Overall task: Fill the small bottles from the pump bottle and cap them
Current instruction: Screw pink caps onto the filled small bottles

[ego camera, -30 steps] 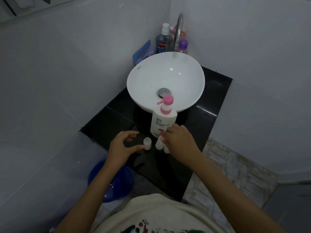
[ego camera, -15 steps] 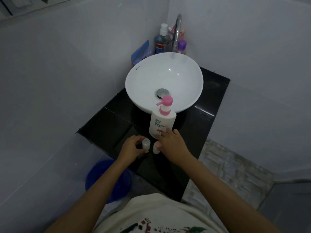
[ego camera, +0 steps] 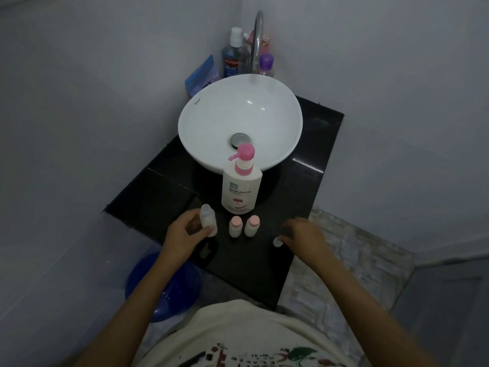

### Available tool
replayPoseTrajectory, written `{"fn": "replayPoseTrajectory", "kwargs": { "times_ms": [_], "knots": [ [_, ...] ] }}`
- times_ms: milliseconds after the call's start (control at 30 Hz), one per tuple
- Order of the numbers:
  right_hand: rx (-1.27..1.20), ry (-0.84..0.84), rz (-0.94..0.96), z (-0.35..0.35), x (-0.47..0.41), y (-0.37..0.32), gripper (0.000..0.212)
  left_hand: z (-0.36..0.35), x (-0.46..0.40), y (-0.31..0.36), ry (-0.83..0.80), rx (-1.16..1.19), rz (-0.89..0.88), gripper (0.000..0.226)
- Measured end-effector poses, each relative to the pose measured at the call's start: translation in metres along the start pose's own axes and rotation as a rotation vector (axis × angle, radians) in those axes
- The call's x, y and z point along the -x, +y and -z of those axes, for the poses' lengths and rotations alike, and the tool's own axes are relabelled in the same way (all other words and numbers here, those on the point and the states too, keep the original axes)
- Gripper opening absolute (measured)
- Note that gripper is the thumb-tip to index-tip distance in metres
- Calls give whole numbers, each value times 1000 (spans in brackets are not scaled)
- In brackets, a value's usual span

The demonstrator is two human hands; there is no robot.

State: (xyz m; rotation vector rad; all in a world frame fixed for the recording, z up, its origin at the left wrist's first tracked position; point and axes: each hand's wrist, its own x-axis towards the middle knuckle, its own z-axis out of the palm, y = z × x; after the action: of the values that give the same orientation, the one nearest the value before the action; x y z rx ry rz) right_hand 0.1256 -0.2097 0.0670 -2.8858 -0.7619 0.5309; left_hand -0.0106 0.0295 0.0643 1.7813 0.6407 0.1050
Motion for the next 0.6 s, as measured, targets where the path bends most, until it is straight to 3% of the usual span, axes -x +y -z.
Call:
{"fn": "replayPoseTrajectory", "kwargs": {
  "times_ms": [200, 333, 433, 600],
  "knots": [
    [54, -133, -28, -24, -3, -1, 33, 8, 25, 35, 29, 173, -59, 39],
    [-11, -140, -55, -30, -6, -8, 19, 9, 34, 49, 21, 239, -81, 32],
    [-245, -99, -108, -20, -4, -10, 17, 9, 40, 56, -25, 252, -78, 31],
    [-952, -2, -83, 49, 21, -32, 14, 7, 47, 66, -90, 256, -116, 30]
  ]
}}
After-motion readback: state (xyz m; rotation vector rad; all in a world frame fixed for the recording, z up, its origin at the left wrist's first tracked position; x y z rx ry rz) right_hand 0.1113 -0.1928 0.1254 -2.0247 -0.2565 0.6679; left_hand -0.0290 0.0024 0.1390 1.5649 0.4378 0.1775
